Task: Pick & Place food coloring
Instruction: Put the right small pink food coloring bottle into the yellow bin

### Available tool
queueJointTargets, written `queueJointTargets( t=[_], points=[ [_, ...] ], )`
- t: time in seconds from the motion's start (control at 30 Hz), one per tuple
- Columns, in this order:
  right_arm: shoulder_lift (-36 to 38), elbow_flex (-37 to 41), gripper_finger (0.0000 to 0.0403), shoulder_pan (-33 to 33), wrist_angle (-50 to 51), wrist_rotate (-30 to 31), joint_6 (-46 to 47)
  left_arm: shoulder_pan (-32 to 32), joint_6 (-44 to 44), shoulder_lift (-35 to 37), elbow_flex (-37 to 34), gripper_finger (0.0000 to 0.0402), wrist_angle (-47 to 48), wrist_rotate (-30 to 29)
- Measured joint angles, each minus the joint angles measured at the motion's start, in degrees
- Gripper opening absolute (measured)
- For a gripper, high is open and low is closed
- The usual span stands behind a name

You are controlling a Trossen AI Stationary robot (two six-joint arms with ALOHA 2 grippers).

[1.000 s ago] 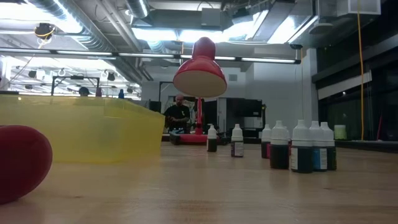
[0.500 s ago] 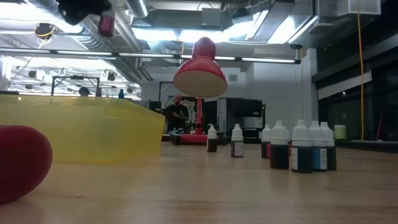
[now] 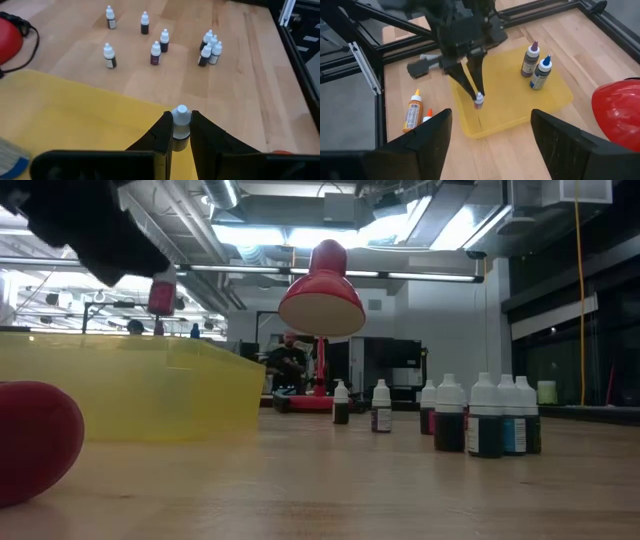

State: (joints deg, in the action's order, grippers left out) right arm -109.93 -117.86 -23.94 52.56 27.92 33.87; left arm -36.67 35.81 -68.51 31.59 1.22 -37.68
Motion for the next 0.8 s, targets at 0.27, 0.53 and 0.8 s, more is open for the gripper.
queueJointTargets(
  t=[0.27, 0.53, 0.8],
  points=[
    [0.0, 0.0, 0.0273, 0.0, 0.03, 0.0, 0.34, 0.0, 0.73, -8.0, -1.55, 0.0045, -7.67, 0.79],
    [0.0, 0.0, 0.0273, 0.0, 0.11, -0.01, 0.21, 0.0, 1.31, -15.62, -1.53, 0.0045, -14.36, 1.18],
    [0.0, 0.02, 0.0273, -0.29, 0.37, -0.13, 0.1, 0.0, 4.23, -20.18, -1.42, 0.0045, -15.04, 0.57]
  ],
)
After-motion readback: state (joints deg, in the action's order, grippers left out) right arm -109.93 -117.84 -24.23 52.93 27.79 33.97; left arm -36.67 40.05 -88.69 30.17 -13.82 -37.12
